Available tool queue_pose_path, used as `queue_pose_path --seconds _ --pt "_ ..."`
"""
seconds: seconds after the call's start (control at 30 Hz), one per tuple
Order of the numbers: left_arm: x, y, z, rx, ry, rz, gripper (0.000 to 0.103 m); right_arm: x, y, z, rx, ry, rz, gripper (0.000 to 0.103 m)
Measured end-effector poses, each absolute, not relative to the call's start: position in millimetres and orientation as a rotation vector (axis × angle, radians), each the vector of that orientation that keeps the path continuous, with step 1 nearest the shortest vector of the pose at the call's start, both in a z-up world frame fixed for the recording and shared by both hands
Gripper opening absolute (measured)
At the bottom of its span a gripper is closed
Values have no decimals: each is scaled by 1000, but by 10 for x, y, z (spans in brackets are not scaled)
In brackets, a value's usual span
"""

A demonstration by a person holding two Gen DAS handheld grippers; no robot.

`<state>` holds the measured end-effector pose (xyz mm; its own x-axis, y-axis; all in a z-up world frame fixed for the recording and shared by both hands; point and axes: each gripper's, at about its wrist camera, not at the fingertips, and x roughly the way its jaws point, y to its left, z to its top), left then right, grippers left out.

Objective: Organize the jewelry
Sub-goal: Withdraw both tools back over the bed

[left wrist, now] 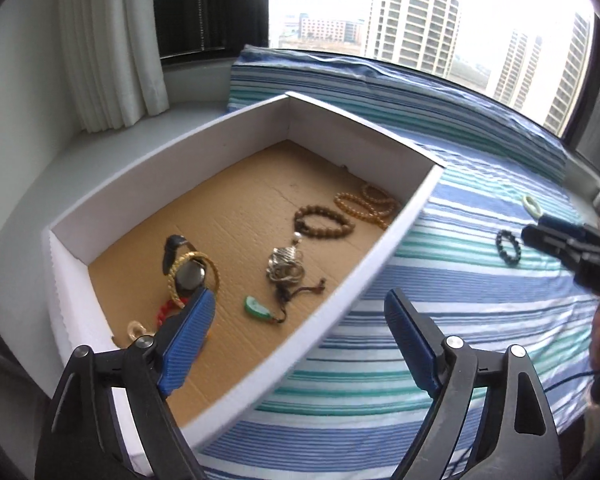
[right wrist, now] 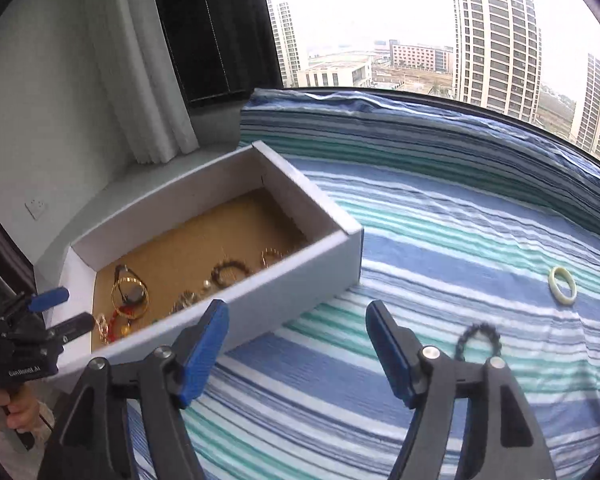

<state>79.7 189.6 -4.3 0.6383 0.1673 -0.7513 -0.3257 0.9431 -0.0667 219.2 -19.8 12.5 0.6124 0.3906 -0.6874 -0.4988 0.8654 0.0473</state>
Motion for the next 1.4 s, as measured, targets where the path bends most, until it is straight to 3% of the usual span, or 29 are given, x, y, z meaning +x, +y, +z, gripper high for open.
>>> queue_pose_path --seconds 0.3,0.57,1.4 --pt "697 581 -566 -121 980 46 89 870 -1405 -782 -150 815 405 72" --pt "761 20 -607 -72 1007 -41 89 308 -2261 -643 -77 741 264 72" --pt "967 -185 -867 -35 1086 22 89 667 -2975 -898 -10 831 -59 72"
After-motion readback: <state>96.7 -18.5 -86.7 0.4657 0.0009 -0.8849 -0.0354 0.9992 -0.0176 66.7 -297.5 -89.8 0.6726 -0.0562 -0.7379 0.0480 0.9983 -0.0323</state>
